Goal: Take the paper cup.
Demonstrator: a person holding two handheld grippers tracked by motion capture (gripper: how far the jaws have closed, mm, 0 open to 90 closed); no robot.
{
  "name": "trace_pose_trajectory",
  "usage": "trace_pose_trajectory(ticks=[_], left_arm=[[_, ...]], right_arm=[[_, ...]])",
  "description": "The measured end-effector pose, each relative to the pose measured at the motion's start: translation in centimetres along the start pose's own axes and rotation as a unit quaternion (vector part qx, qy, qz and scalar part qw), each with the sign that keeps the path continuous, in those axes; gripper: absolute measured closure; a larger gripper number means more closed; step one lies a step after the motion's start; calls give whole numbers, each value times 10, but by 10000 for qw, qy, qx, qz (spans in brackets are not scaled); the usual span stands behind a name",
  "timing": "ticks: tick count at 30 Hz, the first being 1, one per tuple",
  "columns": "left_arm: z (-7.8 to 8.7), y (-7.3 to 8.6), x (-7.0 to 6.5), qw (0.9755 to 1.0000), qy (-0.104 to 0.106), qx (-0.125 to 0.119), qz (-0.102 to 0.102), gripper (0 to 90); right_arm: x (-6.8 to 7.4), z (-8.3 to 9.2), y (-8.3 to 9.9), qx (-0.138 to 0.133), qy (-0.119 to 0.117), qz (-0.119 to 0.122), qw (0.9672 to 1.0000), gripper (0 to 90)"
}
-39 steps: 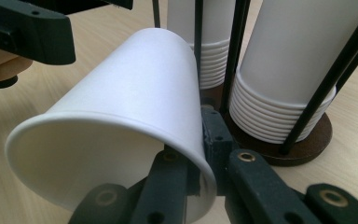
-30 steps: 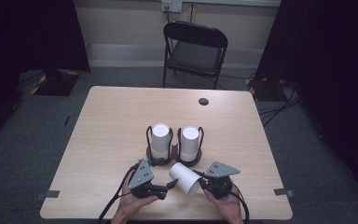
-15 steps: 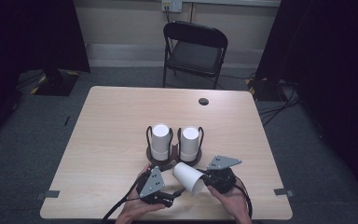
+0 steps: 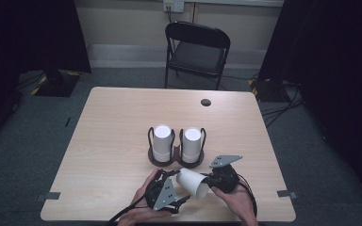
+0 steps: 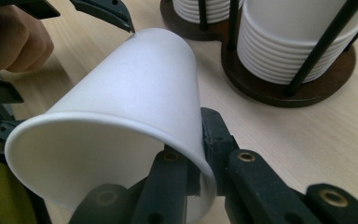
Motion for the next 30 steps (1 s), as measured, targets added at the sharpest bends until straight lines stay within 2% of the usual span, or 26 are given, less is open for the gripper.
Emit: trace_pose_trajectory(ticks=[6,9,15,23,27,30], left_arm=[[-4,0,-2,9997,-141,60,-166,158],[-6,0,-2,9993,-276,115,-222,151],[-11,-2,2,9977,-512,288,-327,116],[-17,-4,3,9973,-608,311,-274,87],[-18,-8,1,9971,-616,291,-329,98],[-17,-10,0,9977,-549,229,-313,111]], right_arm=[[1,-3,0,219,-138,-56,9996,876],[1,-4,-3,248,-112,-37,9996,874],[0,-4,-7,281,-182,-217,9992,873],[3,-13,-17,380,-281,-262,9985,873],[6,-17,-21,372,-409,-270,9981,874],[8,-19,-23,360,-413,-261,9982,875]])
Point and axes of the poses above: each handheld gripper's, and its own axes: z roughly backward along the jaws, y roughly out of its underside, x roughly to its left, the point moved 10 cm from there along -z, roughly forward along the jaws, and after that the axes turned 12 degrees about x, right-handed, at the moved point
